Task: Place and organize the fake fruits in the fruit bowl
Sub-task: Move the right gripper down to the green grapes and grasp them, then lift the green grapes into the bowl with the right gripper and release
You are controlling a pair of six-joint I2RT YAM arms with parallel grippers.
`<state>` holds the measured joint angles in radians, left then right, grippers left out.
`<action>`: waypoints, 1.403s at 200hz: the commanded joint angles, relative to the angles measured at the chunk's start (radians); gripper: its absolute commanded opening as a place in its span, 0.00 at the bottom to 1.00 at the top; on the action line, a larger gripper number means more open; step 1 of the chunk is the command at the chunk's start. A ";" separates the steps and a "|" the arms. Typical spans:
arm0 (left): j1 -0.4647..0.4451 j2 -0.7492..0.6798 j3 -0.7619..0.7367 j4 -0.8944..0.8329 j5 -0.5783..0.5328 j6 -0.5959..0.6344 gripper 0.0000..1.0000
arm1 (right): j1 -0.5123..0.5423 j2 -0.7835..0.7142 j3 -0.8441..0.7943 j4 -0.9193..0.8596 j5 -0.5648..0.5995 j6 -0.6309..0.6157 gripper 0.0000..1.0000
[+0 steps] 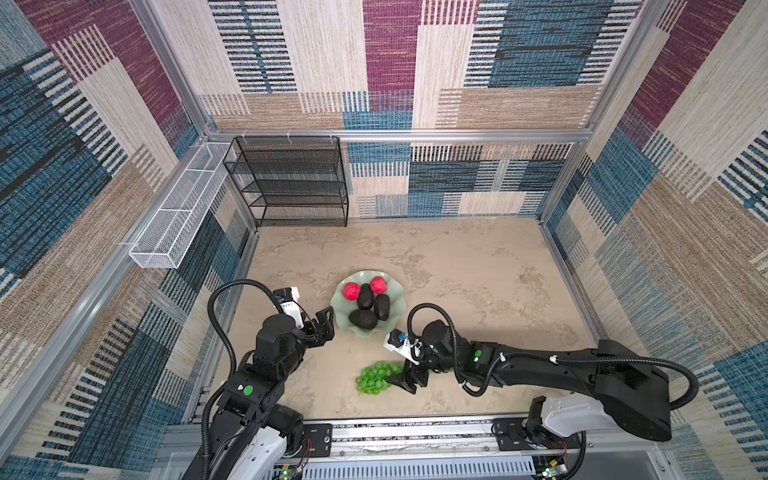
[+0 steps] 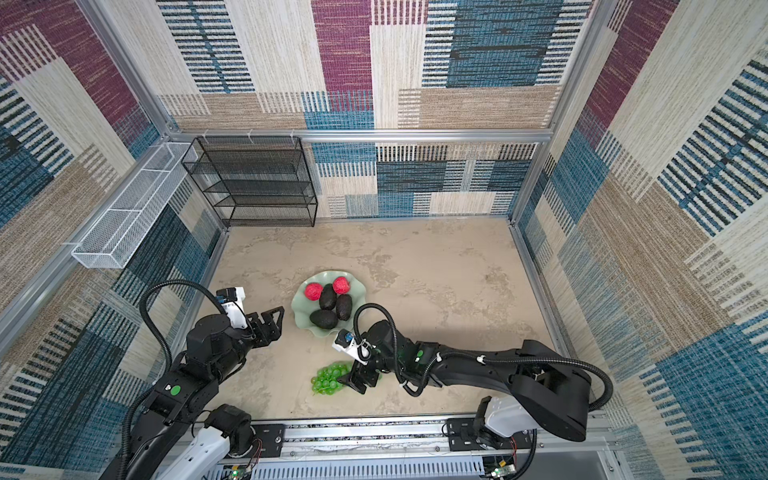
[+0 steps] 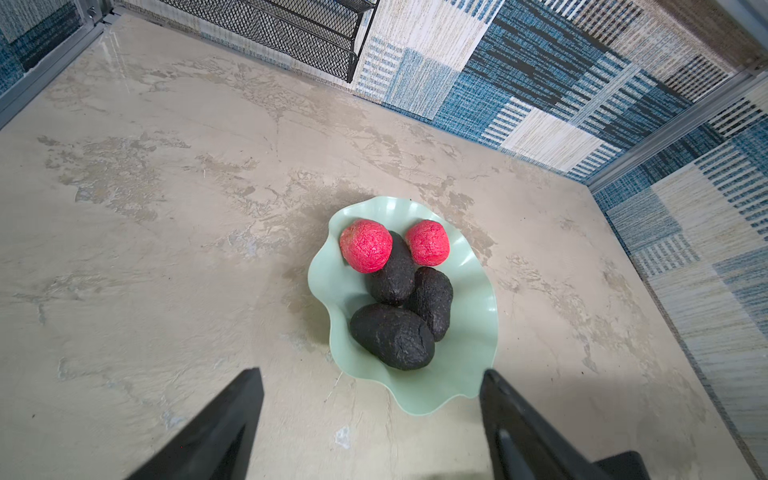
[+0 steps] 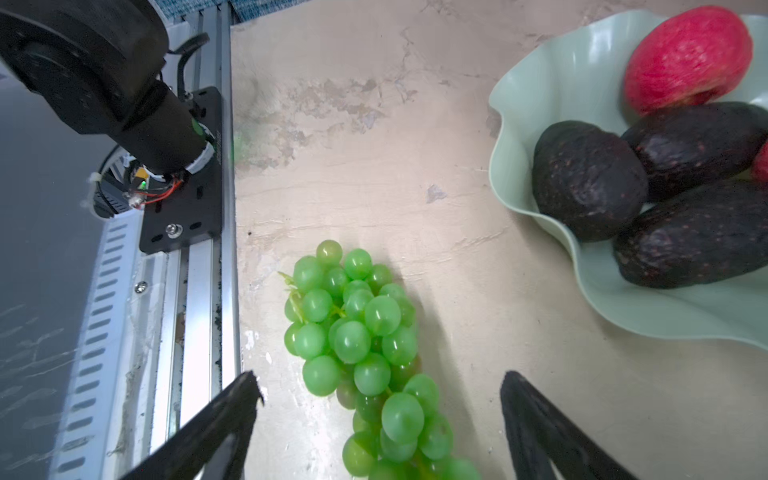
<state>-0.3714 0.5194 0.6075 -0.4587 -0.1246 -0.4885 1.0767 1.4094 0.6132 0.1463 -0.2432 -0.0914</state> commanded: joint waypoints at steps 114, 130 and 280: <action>0.000 0.003 -0.007 0.022 0.002 0.005 0.85 | 0.053 0.245 0.023 0.157 0.091 -0.018 0.70; 0.001 0.002 -0.002 0.016 -0.003 0.009 0.85 | 0.052 0.247 0.017 0.172 0.085 -0.003 0.58; 0.002 0.027 0.018 0.029 -0.035 0.047 0.85 | -0.030 -0.217 0.047 -0.047 0.159 0.163 0.31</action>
<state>-0.3714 0.5457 0.6132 -0.4610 -0.1333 -0.4751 1.1030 1.2079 0.5755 0.1864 -0.1200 0.0444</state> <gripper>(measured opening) 0.849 0.309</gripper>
